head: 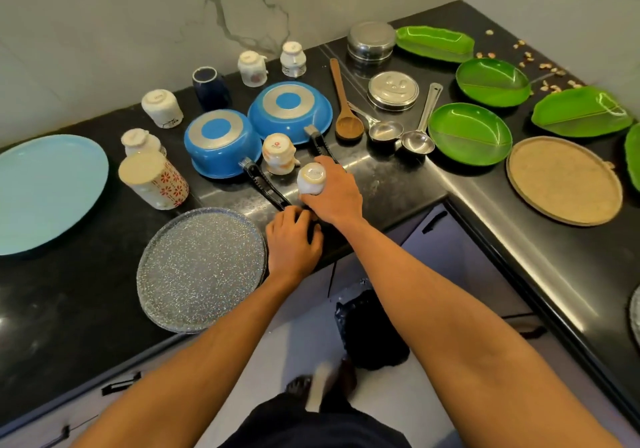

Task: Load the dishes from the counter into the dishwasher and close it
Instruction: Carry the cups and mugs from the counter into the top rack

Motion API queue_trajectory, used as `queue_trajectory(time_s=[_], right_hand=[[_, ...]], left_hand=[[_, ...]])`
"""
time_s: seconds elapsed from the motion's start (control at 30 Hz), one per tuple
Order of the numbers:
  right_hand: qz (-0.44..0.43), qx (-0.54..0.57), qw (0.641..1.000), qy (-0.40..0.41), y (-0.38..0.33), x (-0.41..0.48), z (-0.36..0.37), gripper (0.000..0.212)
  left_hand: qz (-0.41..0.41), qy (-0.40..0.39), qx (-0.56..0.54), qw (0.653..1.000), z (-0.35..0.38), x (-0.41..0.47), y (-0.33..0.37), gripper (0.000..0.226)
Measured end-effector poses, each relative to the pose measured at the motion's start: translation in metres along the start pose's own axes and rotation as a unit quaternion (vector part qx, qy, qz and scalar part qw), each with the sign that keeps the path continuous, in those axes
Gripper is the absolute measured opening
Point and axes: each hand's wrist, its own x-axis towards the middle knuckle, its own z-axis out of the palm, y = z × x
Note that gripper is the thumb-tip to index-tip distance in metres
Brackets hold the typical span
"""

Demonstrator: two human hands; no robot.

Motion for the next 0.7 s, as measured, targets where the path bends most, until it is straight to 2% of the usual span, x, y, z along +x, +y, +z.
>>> queue_trajectory(time_s=[0.3, 0.57, 0.7], right_hand=[[0.105, 0.050, 0.987, 0.113, 0.041, -0.079, -0.037, 0.076], [0.212, 0.073, 0.957, 0.184, 0.115, -0.235, -0.076, 0.076], [0.304, 0.072, 0.928, 0.205, 0.161, -0.334, -0.084, 0.081]], left_hand=[[0.023, 0.001, 0.004, 1.000, 0.002, 0.001, -0.002, 0.014], [0.067, -0.003, -0.032, 0.997, 0.002, -0.016, 0.003, 0.017], [0.152, -0.003, -0.068, 0.986, 0.020, -0.068, 0.032, 0.011]])
